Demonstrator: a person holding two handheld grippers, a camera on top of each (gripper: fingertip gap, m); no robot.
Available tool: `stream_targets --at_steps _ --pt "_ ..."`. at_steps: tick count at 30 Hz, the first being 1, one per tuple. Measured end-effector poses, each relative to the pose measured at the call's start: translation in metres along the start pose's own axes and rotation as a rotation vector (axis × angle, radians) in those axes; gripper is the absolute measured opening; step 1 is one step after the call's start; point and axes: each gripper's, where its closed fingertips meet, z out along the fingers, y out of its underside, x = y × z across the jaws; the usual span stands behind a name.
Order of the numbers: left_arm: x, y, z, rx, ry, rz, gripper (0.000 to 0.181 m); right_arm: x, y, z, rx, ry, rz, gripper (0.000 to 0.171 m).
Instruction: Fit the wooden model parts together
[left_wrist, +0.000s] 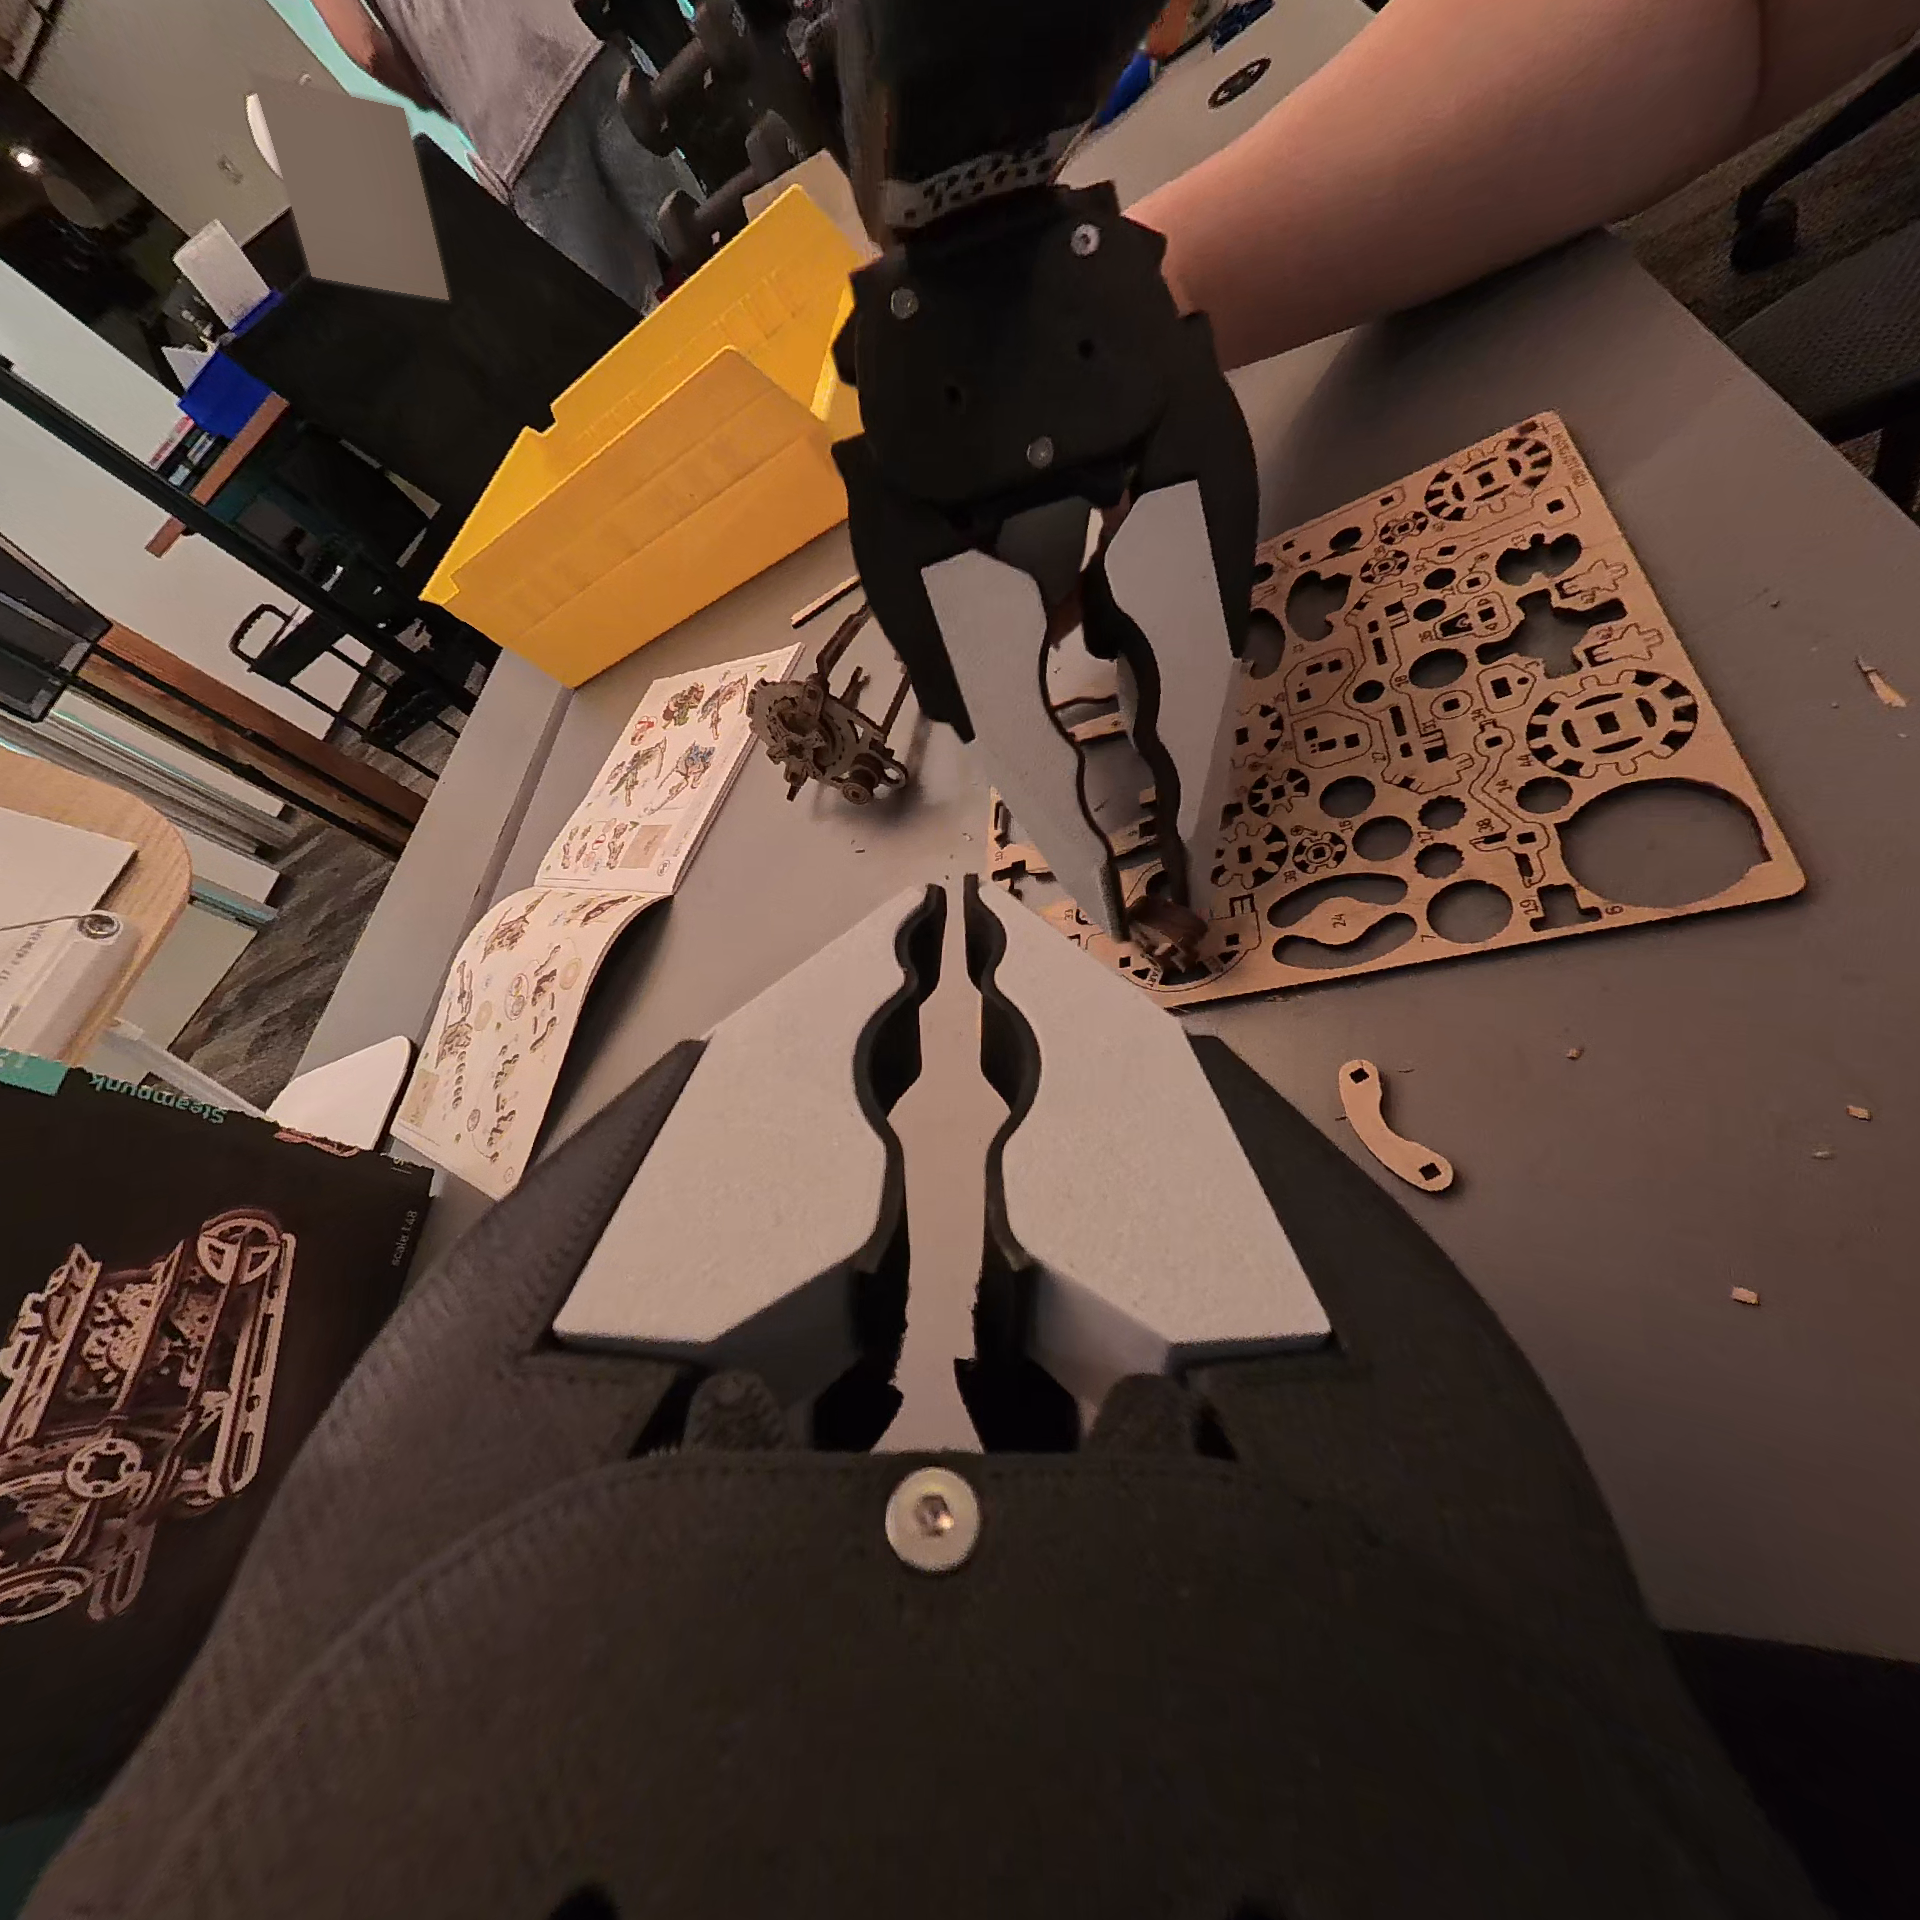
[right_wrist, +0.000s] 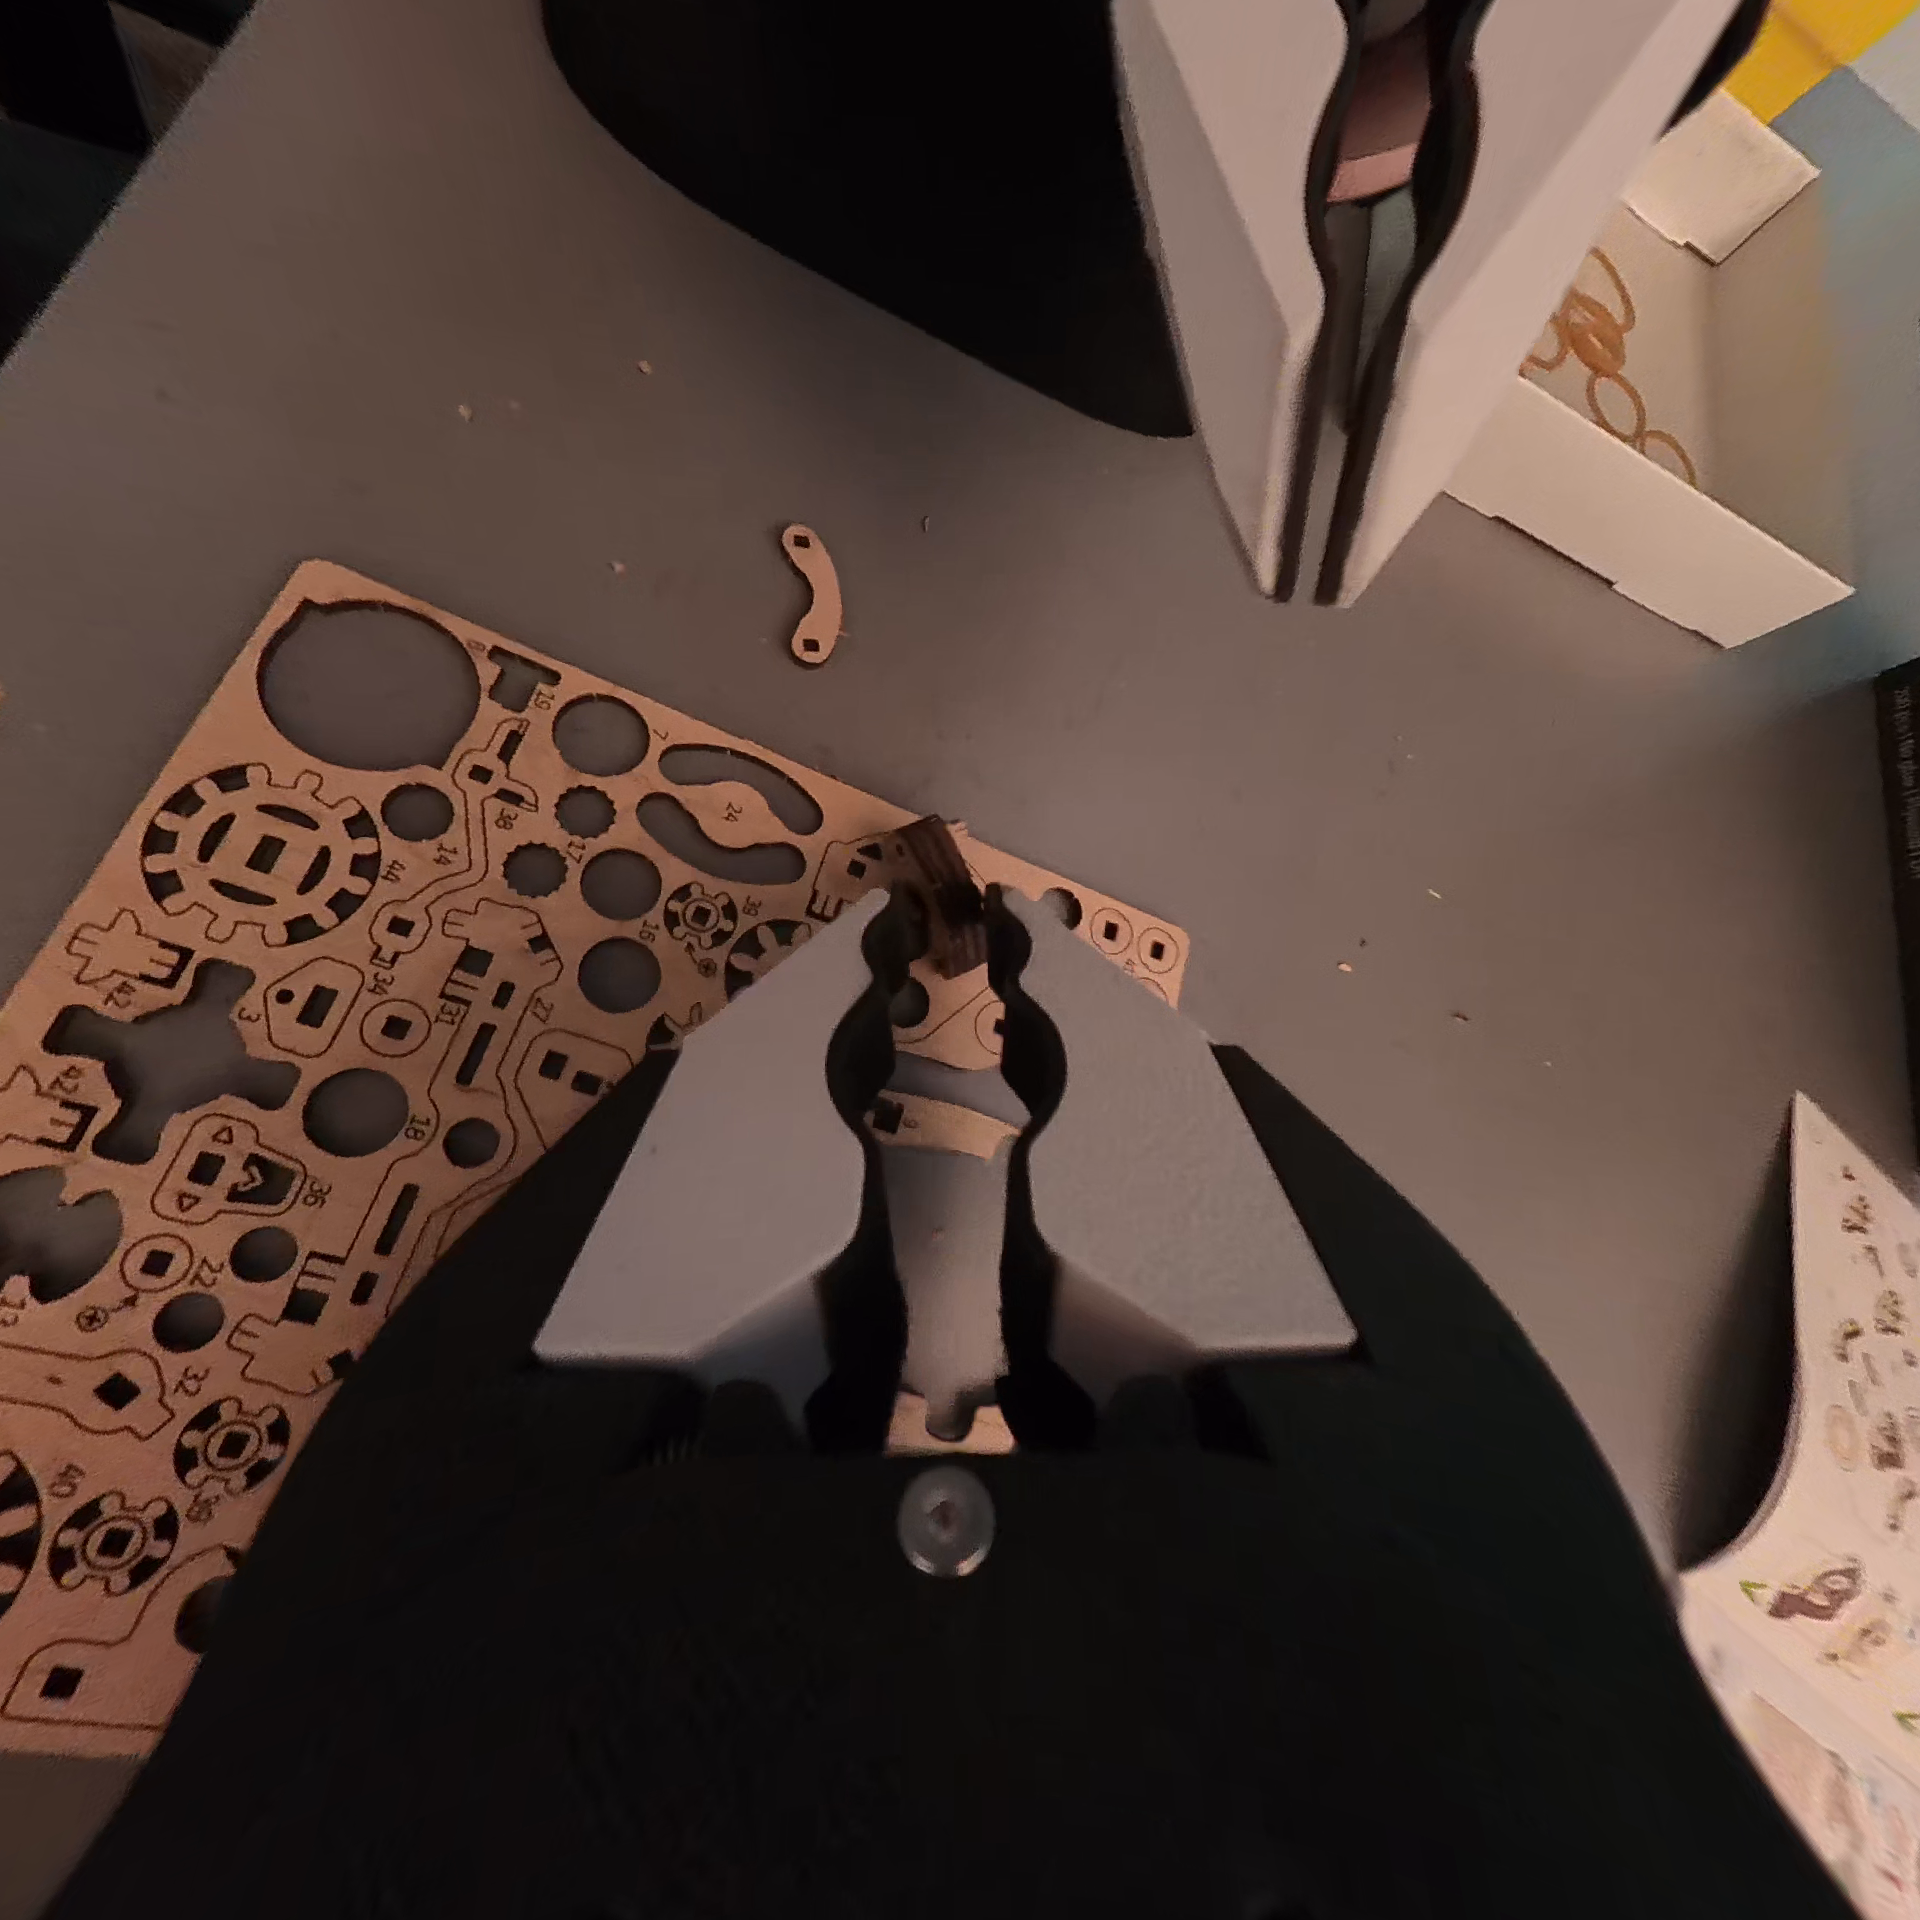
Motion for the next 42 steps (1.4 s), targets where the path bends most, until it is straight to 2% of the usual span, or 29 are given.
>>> stream_targets --at_steps 5,8,11,14,17,20,26,32,37,42 --pt "-0.003 0.003 0.000 -0.012 -0.015 0.002 0.002 0.004 -0.004 -0.006 -0.034 0.098 -0.149 0.009" --pt "-0.009 0.003 -0.002 -0.003 -0.041 -0.024 0.005 0.012 -0.013 -0.014 -0.034 0.215 -0.267 0.009" --pt "-0.016 -0.006 -0.006 0.072 -0.047 -0.110 0.012 0.031 -0.040 -0.034 0.079 0.399 -0.321 0.009" --pt "-0.022 -0.020 -0.012 0.177 -0.036 -0.208 0.022 0.049 -0.067 -0.059 0.297 0.485 -0.134 0.009" --pt "-0.027 -0.035 -0.018 0.266 -0.030 -0.284 0.030 0.060 -0.082 -0.080 0.522 0.448 0.098 0.009" --pt "-0.026 -0.038 -0.013 0.256 -0.044 -0.280 0.035 0.061 -0.095 -0.094 0.741 0.333 0.279 0.008" --pt "-0.028 -0.045 -0.001 0.257 -0.098 -0.332 0.033 0.065 -0.103 -0.103 0.929 0.242 0.425 0.008" --pt "-0.031 -0.057 0.000 0.314 -0.128 -0.394 0.025 0.066 -0.107 -0.101 1.015 0.199 0.483 0.008" --pt "-0.031 -0.061 -0.002 0.322 -0.184 -0.331 0.013 0.063 -0.109 -0.097 1.027 0.194 0.457 0.009" --pt "-0.029 -0.061 -0.003 0.300 -0.195 -0.270 0.010 0.061 -0.108 -0.096 1.023 0.168 0.446 0.009"
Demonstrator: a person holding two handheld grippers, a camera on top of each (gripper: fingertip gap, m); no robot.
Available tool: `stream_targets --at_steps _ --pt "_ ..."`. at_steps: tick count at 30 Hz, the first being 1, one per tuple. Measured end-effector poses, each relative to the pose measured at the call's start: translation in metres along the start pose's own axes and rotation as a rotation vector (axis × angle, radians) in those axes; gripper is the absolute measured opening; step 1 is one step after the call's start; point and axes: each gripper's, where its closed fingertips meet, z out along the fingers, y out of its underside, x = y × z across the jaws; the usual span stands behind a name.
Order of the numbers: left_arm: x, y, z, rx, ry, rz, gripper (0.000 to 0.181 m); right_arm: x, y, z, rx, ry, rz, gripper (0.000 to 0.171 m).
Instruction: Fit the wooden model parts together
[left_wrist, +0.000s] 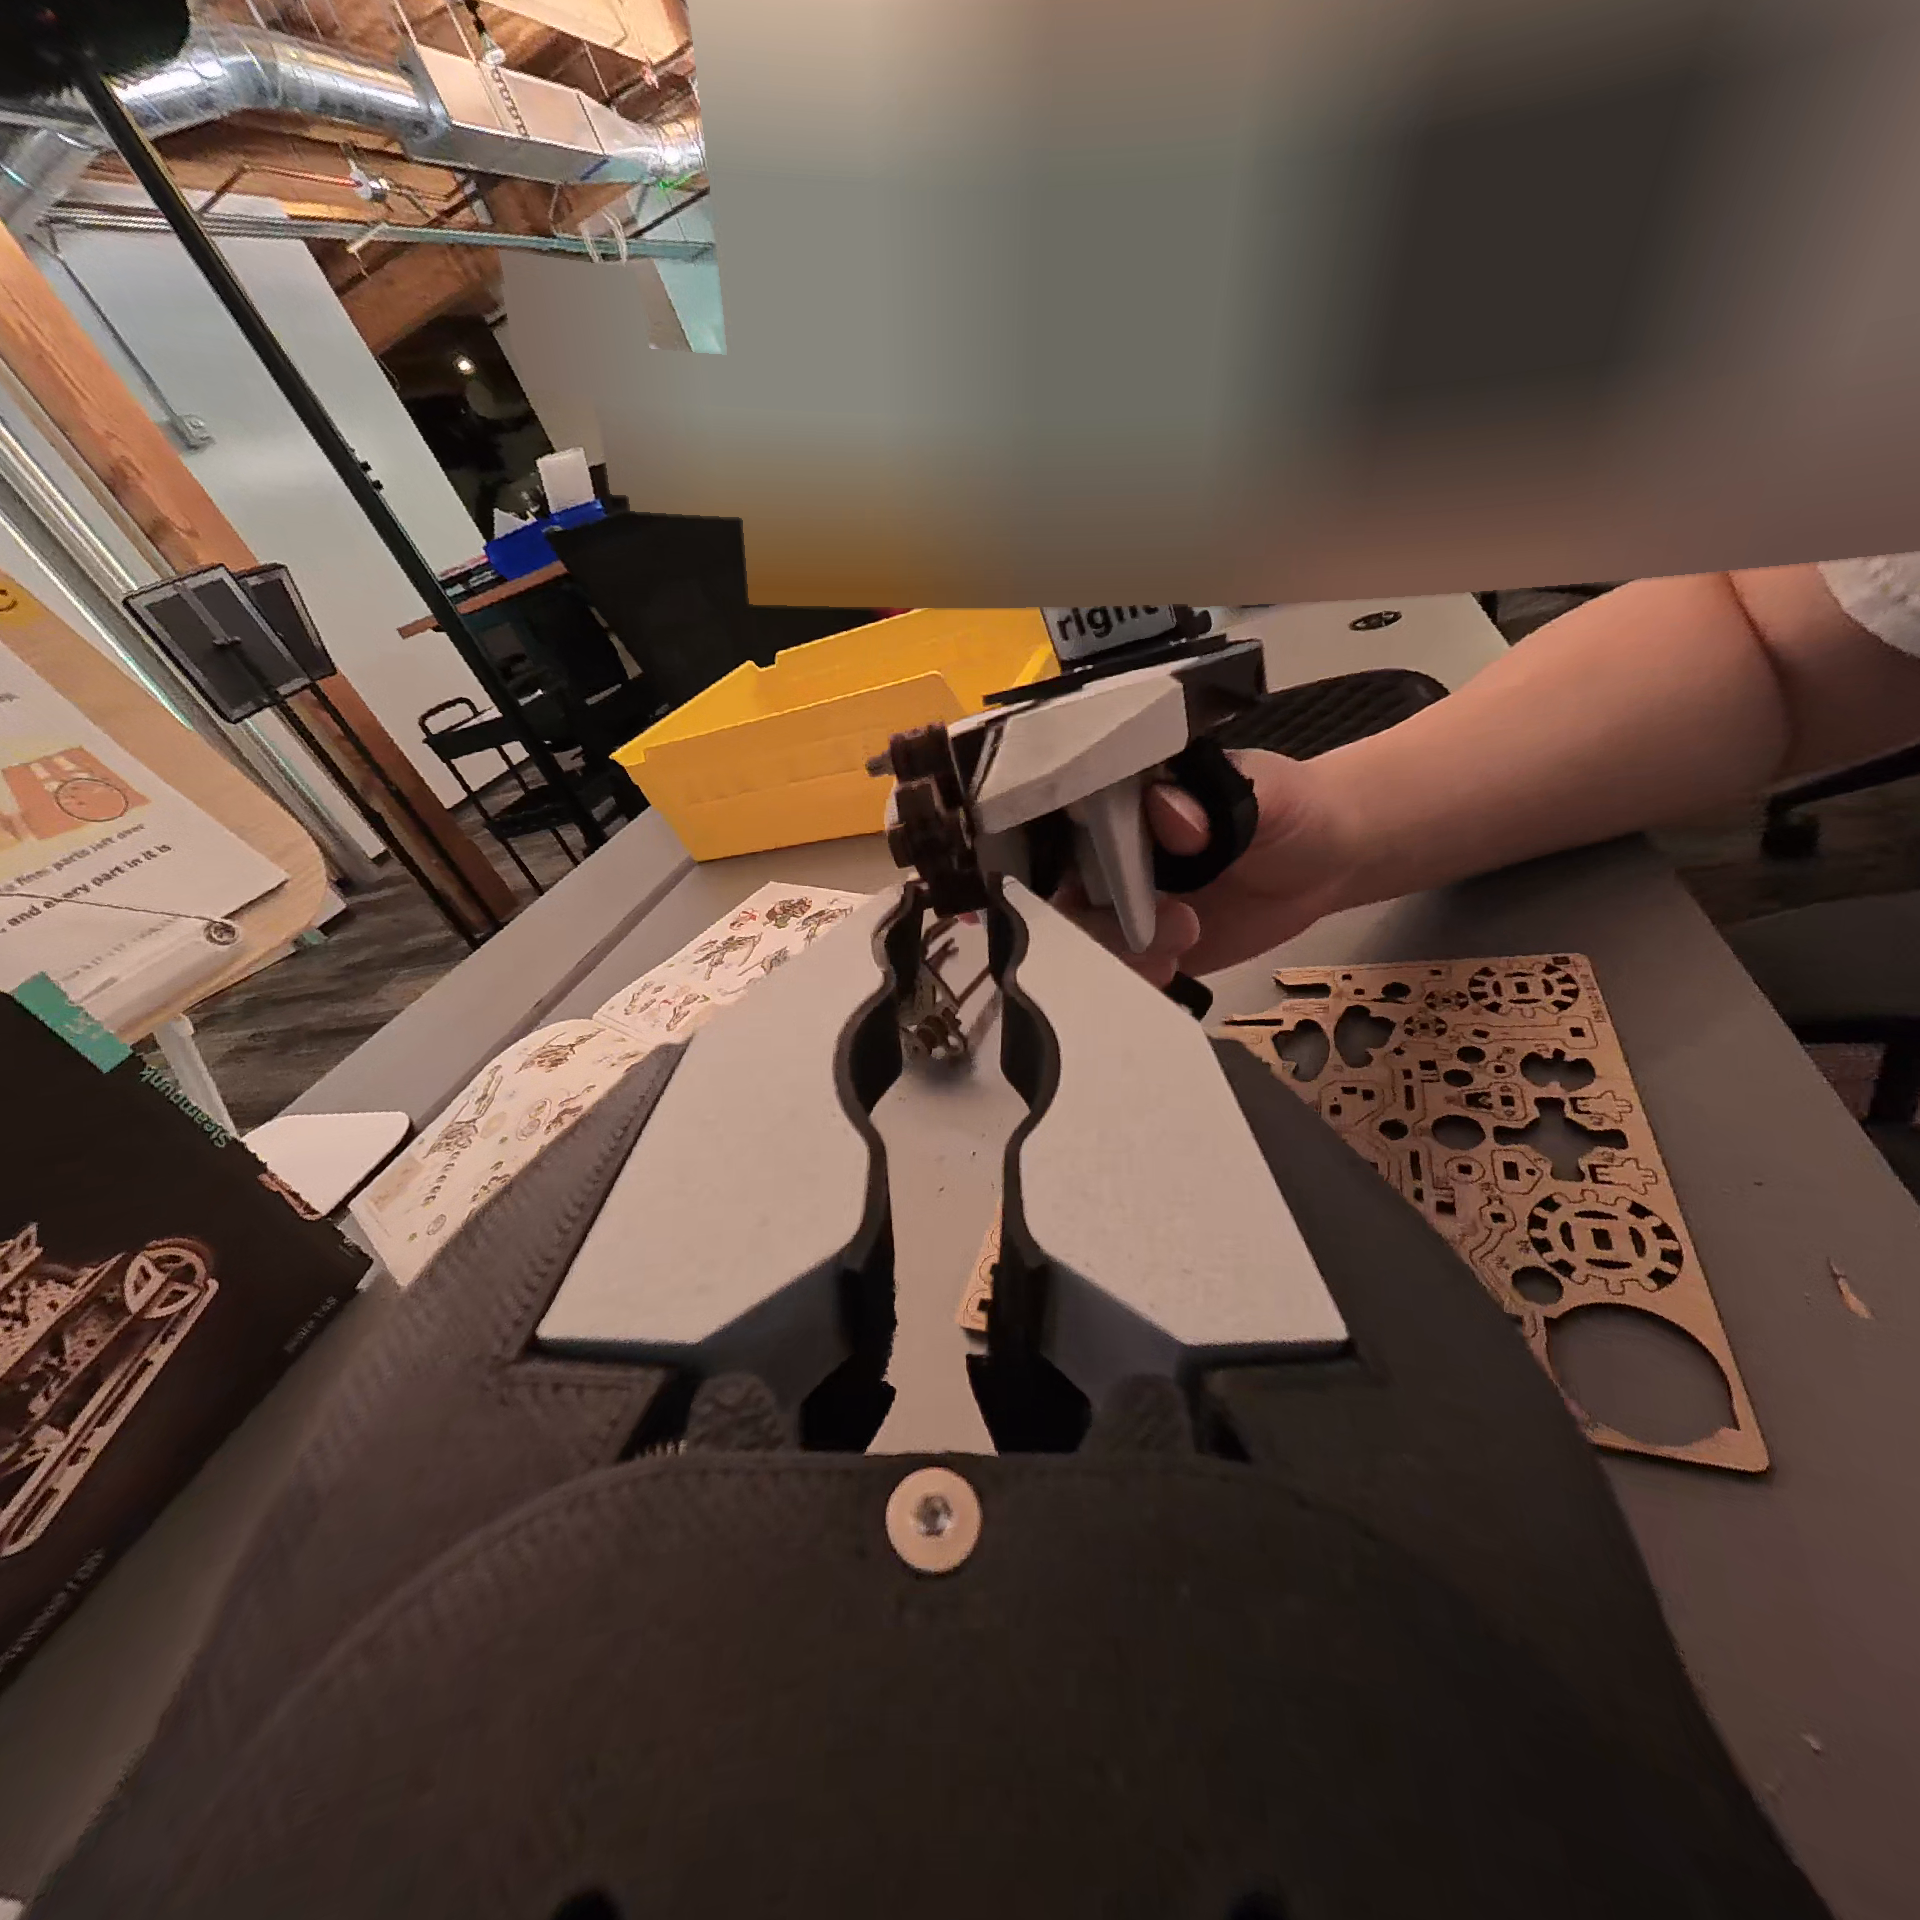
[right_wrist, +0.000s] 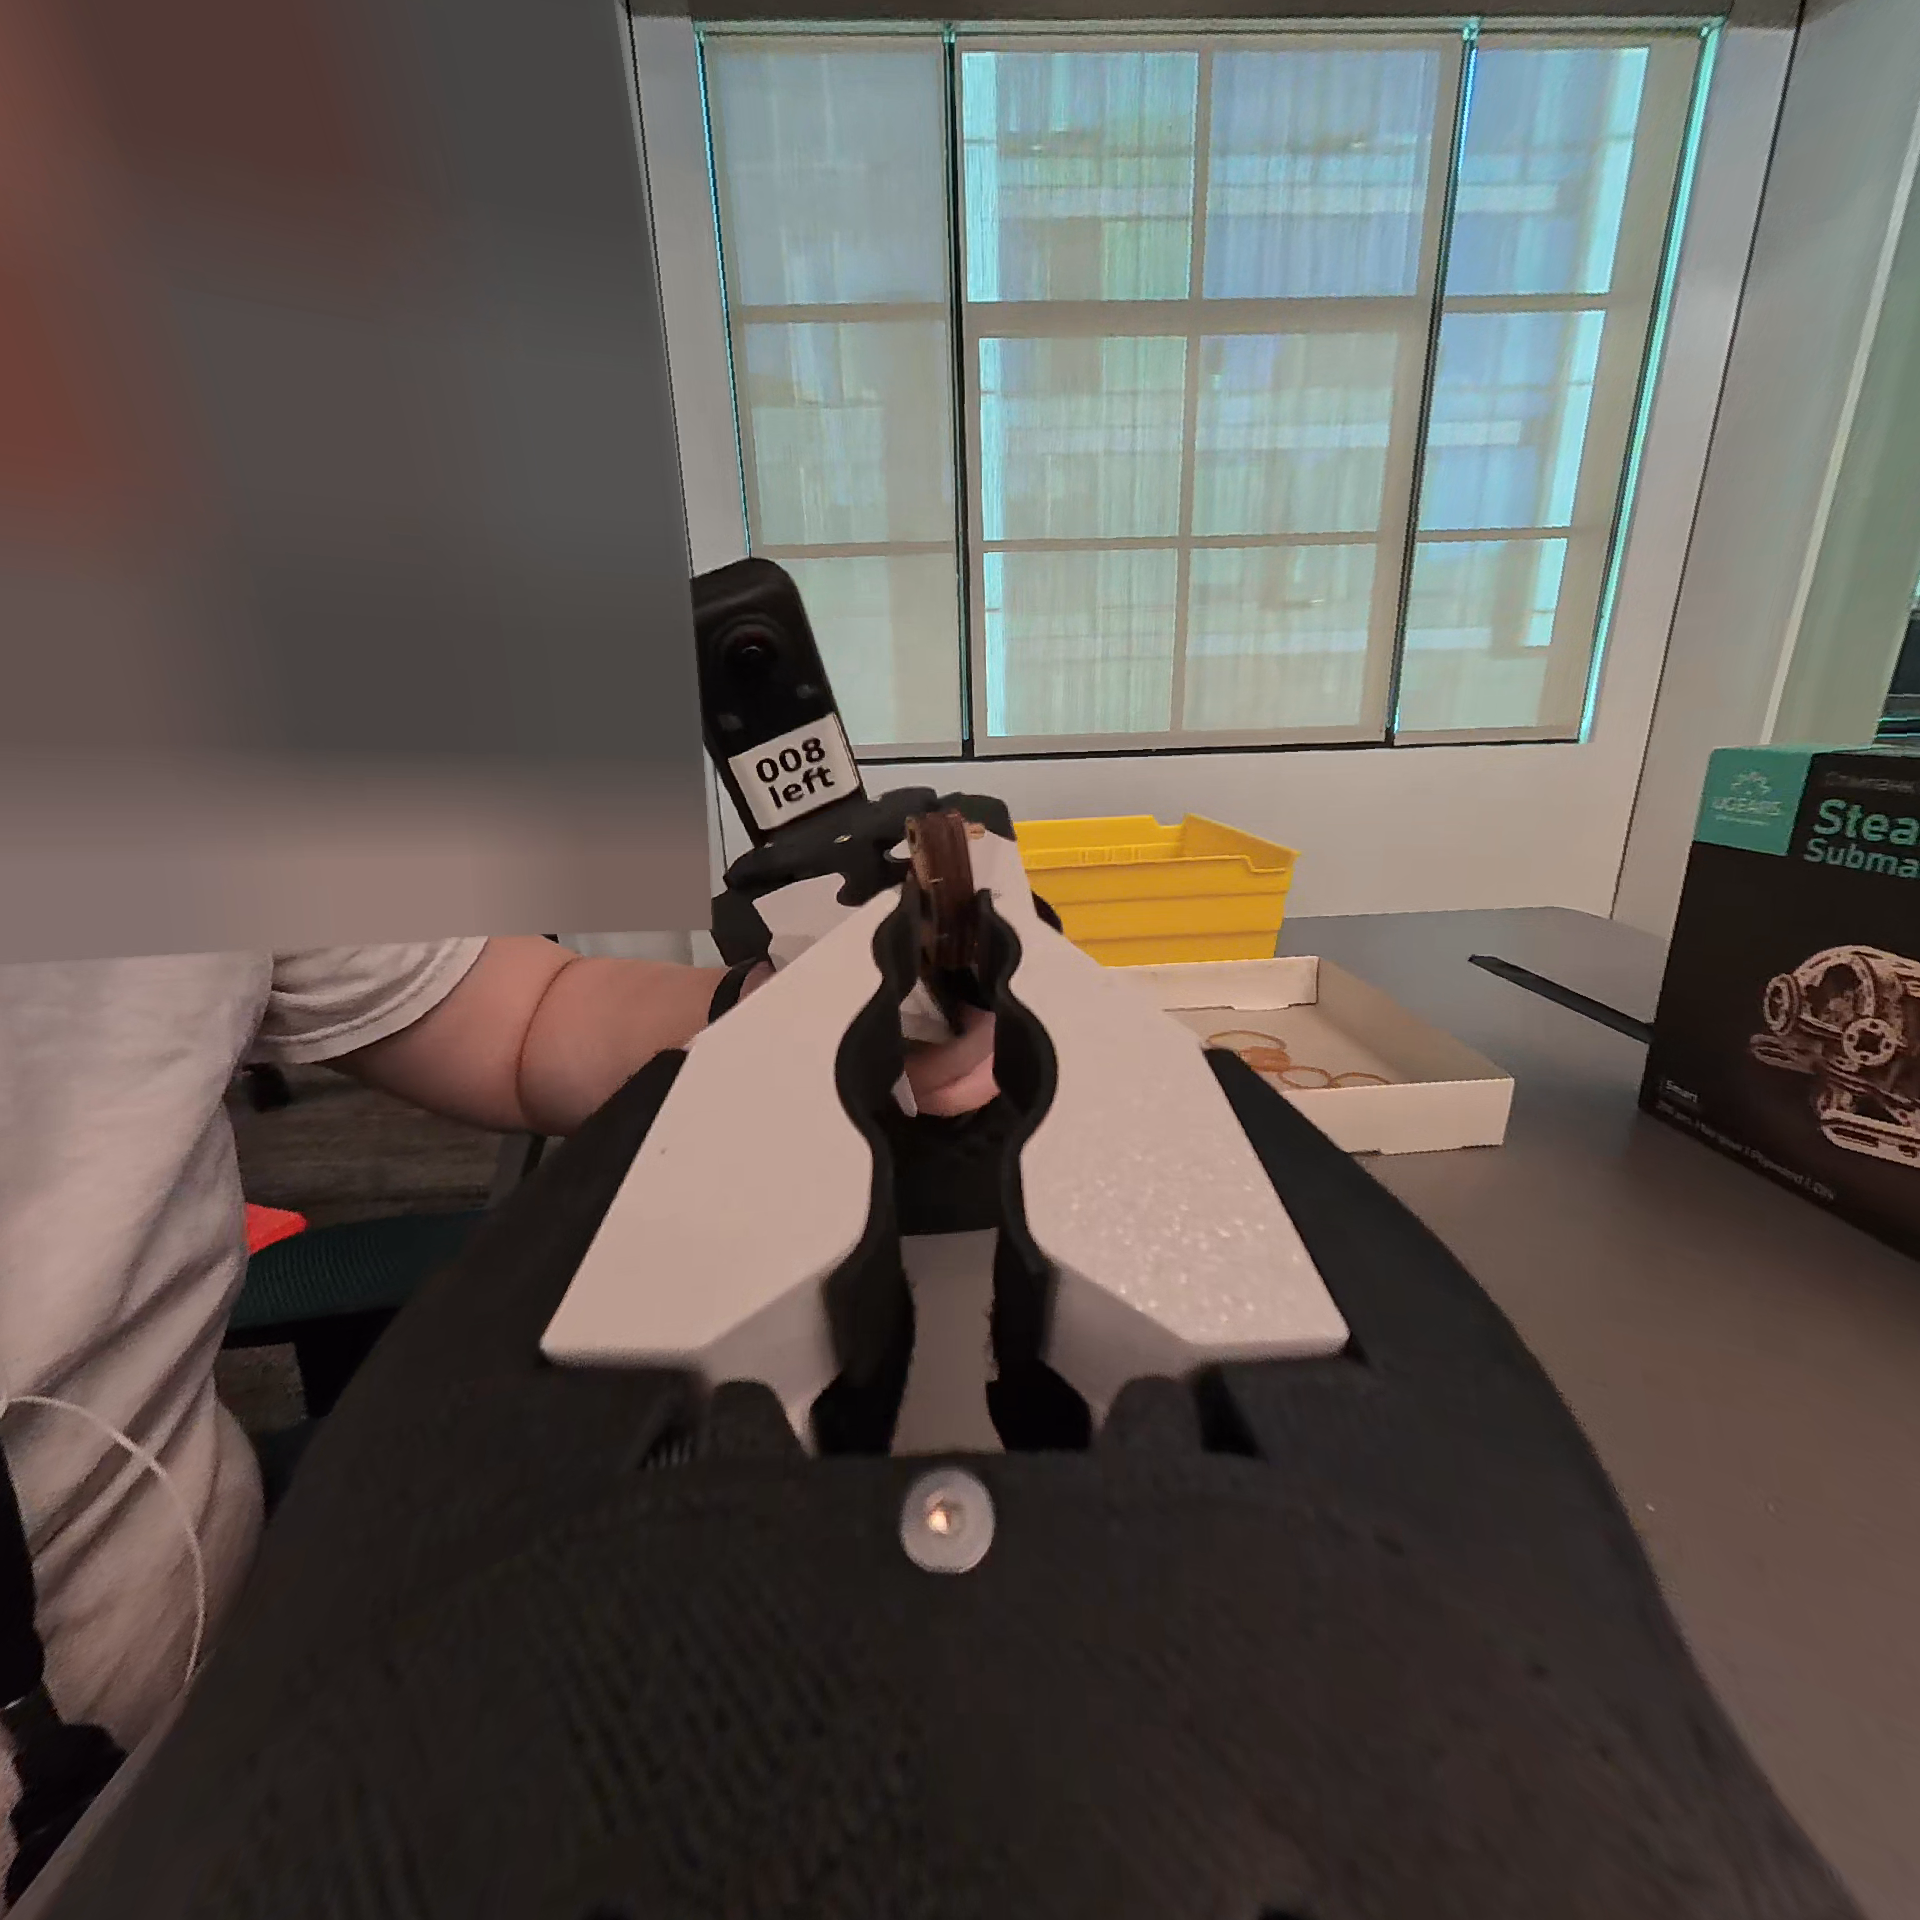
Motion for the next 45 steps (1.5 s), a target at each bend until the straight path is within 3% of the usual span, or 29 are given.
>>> stream_targets --at_steps 3,8,14,23,27,45 --pt "0.000 0.005 -0.001 -0.043 0.005 0.044 0.011 0.001 0.006 -0.003 -0.055 -0.016 -0.016 0.009" --pt "-0.003 0.032 -0.005 -0.217 -0.005 0.260 0.011 0.009 0.012 -0.013 -0.198 0.007 -0.179 0.024" --pt "0.007 0.076 -0.005 -0.439 0.053 0.474 0.011 0.006 0.055 -0.026 -0.551 -0.017 -0.538 0.034" --pt "0.022 0.112 -0.007 -0.594 0.148 0.523 0.011 0.010 0.101 -0.041 -0.825 -0.049 -0.667 0.026" --pt "0.023 0.117 -0.008 -0.617 0.157 0.517 0.011 0.009 0.107 -0.041 -0.840 -0.060 -0.684 0.018" --pt "0.027 0.123 -0.010 -0.649 0.190 0.498 0.011 0.008 0.118 -0.040 -0.864 -0.062 -0.623 0.013"
